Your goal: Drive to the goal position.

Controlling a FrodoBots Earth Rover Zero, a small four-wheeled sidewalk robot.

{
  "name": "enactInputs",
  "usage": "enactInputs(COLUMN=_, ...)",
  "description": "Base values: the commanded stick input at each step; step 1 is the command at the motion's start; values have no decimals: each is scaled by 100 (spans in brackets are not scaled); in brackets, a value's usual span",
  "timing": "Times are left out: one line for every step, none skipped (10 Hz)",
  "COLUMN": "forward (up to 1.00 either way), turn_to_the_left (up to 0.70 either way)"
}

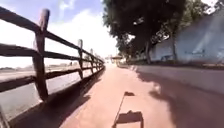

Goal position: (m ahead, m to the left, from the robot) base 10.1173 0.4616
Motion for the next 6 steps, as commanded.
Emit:
enactInputs(forward=70, turn_to_the_left=-8)
enactInputs(forward=70, turn_to_the_left=-8)
enactInputs(forward=70, turn_to_the_left=-8)
enactInputs(forward=70, turn_to_the_left=-8)
enactInputs(forward=70, turn_to_the_left=-8)
enactInputs(forward=70, turn_to_the_left=-8)
